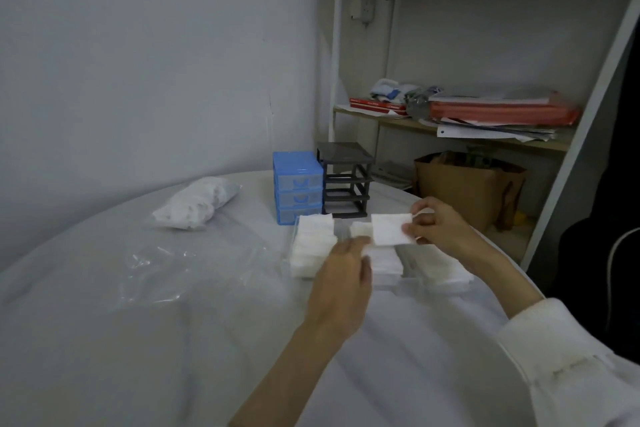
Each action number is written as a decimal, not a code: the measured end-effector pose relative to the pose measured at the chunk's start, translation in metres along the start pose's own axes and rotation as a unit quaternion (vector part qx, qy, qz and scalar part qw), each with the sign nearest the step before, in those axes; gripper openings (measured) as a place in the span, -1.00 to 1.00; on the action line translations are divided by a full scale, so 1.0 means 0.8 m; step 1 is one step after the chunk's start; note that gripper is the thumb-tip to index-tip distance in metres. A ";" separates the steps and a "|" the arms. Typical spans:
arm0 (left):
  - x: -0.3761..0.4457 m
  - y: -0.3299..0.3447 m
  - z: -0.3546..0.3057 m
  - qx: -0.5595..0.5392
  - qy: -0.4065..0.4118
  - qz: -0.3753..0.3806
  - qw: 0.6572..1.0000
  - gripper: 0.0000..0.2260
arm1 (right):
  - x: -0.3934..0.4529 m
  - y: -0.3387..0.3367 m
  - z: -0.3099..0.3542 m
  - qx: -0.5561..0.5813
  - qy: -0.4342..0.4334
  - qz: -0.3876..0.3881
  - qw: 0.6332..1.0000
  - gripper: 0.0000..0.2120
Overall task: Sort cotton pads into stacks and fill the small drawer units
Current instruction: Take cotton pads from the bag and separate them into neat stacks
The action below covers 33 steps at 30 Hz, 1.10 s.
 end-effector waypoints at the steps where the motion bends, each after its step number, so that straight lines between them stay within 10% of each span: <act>1: -0.002 0.012 -0.006 0.041 0.038 0.044 0.997 -0.62 | 0.005 -0.008 -0.005 0.018 0.009 -0.037 0.999 -0.83; 7: -0.006 0.042 -0.004 0.122 0.118 0.116 0.979 -0.17 | 0.028 0.003 -0.009 0.004 -0.008 -0.053 0.999 -0.87; 22: -0.004 0.045 0.003 0.189 0.135 0.025 0.972 -0.43 | 0.043 0.050 -0.008 -0.214 -0.073 -0.029 0.974 -0.88; 33: 0.001 0.012 0.017 0.110 0.005 -0.081 0.991 -0.56 | 0.040 0.042 0.000 -0.113 -0.093 -0.084 0.986 -0.84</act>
Point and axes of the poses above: each hand's wrist, its own x-axis towards the middle knuckle, its own y-axis out of the palm, z = x × y, the point moved 5 cm from there along x, towards the middle knuckle, and after that the axes turned 7 degrees about x, right-handed, at the moved point
